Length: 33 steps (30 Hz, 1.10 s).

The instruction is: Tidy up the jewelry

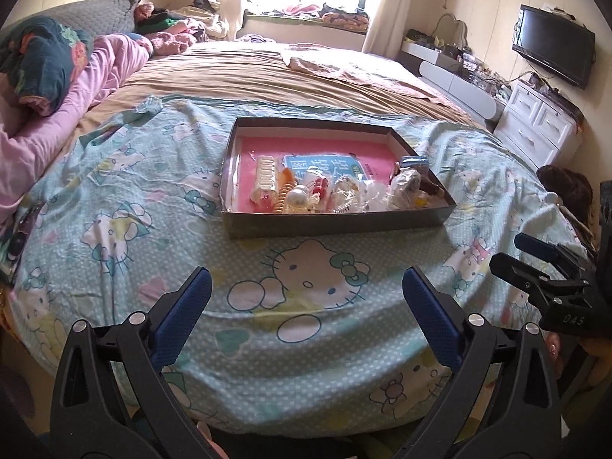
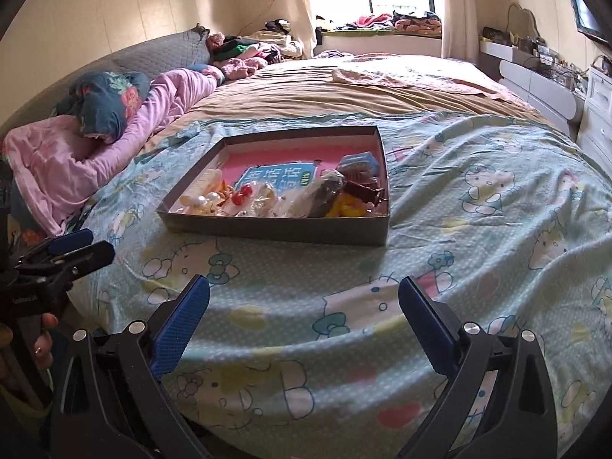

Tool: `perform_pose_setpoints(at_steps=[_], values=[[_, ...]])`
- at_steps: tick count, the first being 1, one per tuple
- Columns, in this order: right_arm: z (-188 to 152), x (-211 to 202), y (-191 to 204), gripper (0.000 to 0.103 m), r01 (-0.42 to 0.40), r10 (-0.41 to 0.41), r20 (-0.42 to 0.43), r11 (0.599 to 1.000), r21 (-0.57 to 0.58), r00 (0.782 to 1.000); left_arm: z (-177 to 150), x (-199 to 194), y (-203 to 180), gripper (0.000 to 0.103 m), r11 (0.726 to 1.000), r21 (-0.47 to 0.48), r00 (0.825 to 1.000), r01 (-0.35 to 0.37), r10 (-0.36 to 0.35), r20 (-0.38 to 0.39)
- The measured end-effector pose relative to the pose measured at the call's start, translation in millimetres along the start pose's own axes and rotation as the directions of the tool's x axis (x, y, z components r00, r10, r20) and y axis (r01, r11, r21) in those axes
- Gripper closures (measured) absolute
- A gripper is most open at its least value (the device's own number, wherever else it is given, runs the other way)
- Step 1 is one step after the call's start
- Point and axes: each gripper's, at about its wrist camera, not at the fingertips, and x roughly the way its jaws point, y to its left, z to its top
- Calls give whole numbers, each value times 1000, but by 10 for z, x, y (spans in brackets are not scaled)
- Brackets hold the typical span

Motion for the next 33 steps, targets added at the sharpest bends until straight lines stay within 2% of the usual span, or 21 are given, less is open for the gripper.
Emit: perform_pose_setpoints(at_steps=[33], values=[[26, -27, 69, 5, -14, 14, -12, 1000, -20, 1000, 12, -49, -31, 10, 1000, -1, 1000, 3, -3, 10]])
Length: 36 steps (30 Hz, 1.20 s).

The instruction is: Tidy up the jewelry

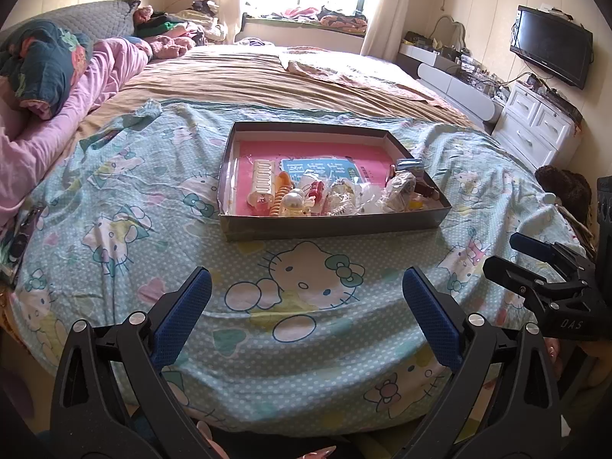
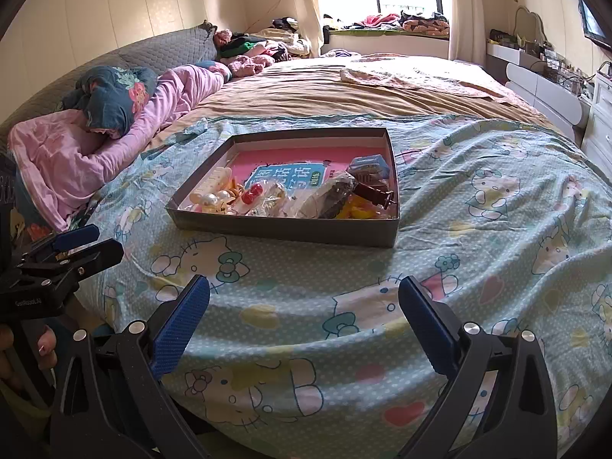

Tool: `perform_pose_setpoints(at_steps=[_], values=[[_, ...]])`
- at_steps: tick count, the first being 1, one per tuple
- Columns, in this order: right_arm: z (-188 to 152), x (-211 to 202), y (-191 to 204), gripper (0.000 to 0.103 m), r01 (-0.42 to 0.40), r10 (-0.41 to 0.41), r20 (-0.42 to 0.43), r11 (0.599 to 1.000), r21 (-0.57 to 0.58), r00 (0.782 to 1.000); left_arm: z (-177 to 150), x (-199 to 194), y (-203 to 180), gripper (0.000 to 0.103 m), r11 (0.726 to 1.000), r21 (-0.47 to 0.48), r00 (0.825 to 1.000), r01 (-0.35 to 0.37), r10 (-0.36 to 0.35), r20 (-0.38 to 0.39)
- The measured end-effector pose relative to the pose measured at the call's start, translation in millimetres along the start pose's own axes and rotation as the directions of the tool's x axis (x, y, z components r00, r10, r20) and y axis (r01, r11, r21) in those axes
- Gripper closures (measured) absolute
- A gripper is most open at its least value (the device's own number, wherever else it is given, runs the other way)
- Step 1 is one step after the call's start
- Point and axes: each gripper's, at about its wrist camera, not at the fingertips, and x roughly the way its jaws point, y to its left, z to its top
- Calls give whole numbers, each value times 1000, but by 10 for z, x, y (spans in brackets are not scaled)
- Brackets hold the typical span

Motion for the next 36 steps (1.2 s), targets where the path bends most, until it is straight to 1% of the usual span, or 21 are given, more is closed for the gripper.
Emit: perform_pose_setpoints(at_steps=[17, 27, 36], values=[[6, -9, -19, 5, 2, -2, 4, 1000, -1, 1000, 9, -9, 17, 10, 1000, -1, 1000, -3, 3, 6], [4, -12, -19, 5, 1, -1, 6, 1000, 0, 1000, 40, 16, 104, 10, 1000, -2, 1000, -20, 20, 1], [-1, -14, -15, 5, 1, -1, 6, 1000, 0, 1000, 22, 25, 70, 10, 1000, 1, 1000, -28, 28, -3]])
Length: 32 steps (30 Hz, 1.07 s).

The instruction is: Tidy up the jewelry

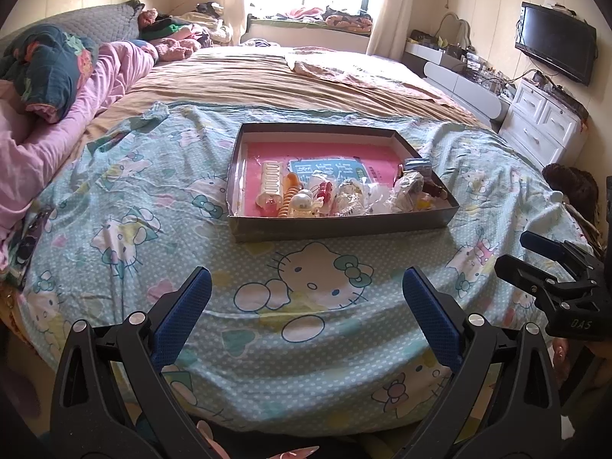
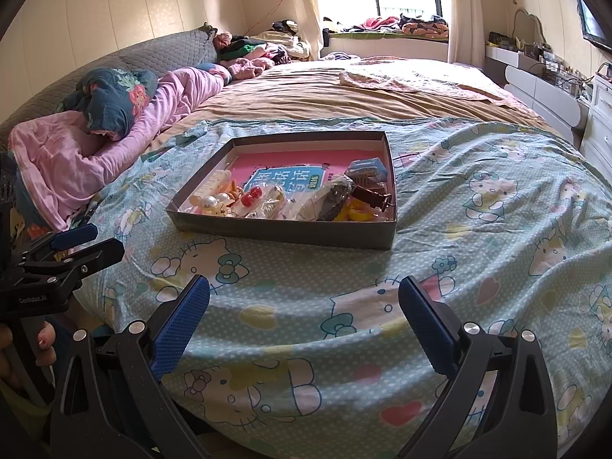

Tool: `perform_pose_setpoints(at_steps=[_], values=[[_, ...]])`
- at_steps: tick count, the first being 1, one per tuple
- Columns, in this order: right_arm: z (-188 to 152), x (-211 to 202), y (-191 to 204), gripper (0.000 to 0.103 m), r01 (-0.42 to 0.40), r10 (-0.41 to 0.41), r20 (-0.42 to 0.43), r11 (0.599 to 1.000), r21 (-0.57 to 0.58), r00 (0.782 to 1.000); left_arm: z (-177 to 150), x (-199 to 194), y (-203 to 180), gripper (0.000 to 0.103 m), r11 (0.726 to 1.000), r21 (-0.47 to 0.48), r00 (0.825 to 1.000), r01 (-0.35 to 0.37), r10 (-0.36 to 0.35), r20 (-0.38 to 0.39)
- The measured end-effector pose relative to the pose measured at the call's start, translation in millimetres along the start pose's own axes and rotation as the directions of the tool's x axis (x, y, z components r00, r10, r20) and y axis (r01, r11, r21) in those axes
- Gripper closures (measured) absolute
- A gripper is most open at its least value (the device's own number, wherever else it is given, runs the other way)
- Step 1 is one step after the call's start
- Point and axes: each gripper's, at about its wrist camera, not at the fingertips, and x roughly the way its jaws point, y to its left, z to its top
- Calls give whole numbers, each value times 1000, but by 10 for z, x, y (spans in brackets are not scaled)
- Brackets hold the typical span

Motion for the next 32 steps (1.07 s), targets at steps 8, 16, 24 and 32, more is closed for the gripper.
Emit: perform_pose_setpoints(at_steps=[8, 16, 24, 32], values=[[0, 1, 2, 5, 1, -1, 0, 1000, -1, 1000, -7, -2, -6, 10, 1000, 3, 1000, 3, -3, 2], [34, 5, -105, 5, 52, -52, 2, 999, 11, 999, -1, 71, -6, 10, 1000, -1, 999, -24, 24, -31], [194, 161, -859, 5, 220, -224, 21, 967, 132, 974, 51, 387, 322, 10, 993, -87, 990, -79, 68, -120], [486, 794, -2432, 5, 539, -528, -121, 797, 271, 841, 540, 1295, 1594, 10, 867, -197, 882, -457, 413, -227]])
